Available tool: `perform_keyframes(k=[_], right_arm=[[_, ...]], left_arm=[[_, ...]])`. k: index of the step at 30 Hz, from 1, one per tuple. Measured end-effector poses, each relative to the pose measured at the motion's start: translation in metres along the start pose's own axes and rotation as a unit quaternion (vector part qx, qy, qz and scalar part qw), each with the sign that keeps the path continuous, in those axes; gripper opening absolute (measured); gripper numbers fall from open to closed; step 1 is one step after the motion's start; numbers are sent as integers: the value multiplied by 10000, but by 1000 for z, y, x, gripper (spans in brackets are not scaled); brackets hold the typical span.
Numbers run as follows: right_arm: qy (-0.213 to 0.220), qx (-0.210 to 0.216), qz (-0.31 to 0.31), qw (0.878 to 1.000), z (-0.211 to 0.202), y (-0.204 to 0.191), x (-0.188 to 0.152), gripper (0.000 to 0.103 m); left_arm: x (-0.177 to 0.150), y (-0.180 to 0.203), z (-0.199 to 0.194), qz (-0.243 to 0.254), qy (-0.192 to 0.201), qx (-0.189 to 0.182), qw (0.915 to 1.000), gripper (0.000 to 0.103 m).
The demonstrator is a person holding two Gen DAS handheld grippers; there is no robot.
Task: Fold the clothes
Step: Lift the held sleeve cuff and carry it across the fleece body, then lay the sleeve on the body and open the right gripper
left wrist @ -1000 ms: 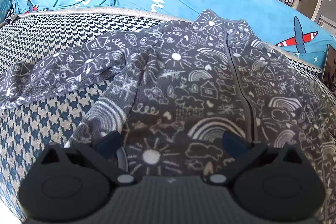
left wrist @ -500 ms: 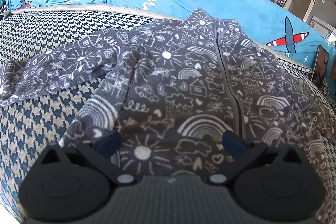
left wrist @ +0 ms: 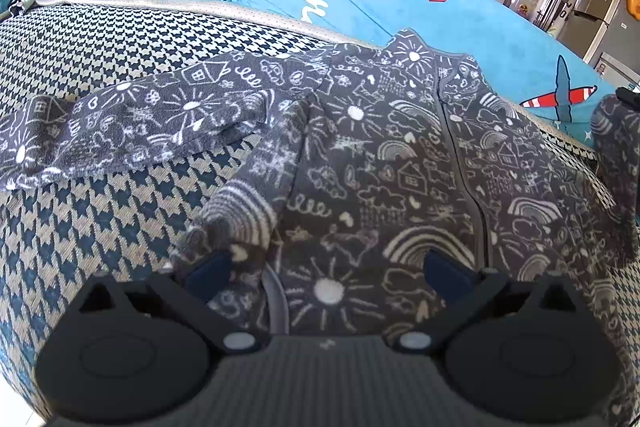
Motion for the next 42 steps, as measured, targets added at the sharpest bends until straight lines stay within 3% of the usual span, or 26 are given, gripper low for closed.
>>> perform_keyframes(k=[10, 15, 24, 26, 28, 31, 37, 42], right_arm=[[-823, 671, -1119, 9880, 60, -80, -55, 15], [-1236, 997, -1661, 9732, 89, -118, -83, 15], [-2203, 1232, -2124, 9440, 113, -140, -139, 17], [-2387, 1231, -2247, 9367, 116, -142, -147, 19], [-2488, 1130, -2338, 9331, 117, -144, -152, 38], [-2406, 1125, -2222, 9381, 113, -141, -148, 47], [-2193, 998, -2004, 9496, 98, -128, -130, 52], [-2238, 670, -2028, 9509, 93, -113, -128, 53]], left_arm=[[6, -20, -5, -238, 75, -49, 9997, 103], [7, -27, -10, -250, 148, 54, 9996, 103], [8, -40, -11, -474, 150, 143, 9987, 103], [8, -39, -12, -443, 180, 187, 9987, 103], [8, -38, -12, -409, 196, 228, 9987, 103], [8, -37, -12, -385, 215, 254, 9987, 103], [9, -36, -11, -403, 217, 265, 9986, 103], [8, -35, -9, -445, 158, 214, 9987, 103]])
Point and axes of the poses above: each gripper's, at about its wrist camera, not at the fingertips, and z roughly the way its jaws point, y to its right, x to its top, the point moved 5 cm from there along z, roughly the way its jaws point, and after that the axes turned 13 degrees about -y, right-handed, at the moved point
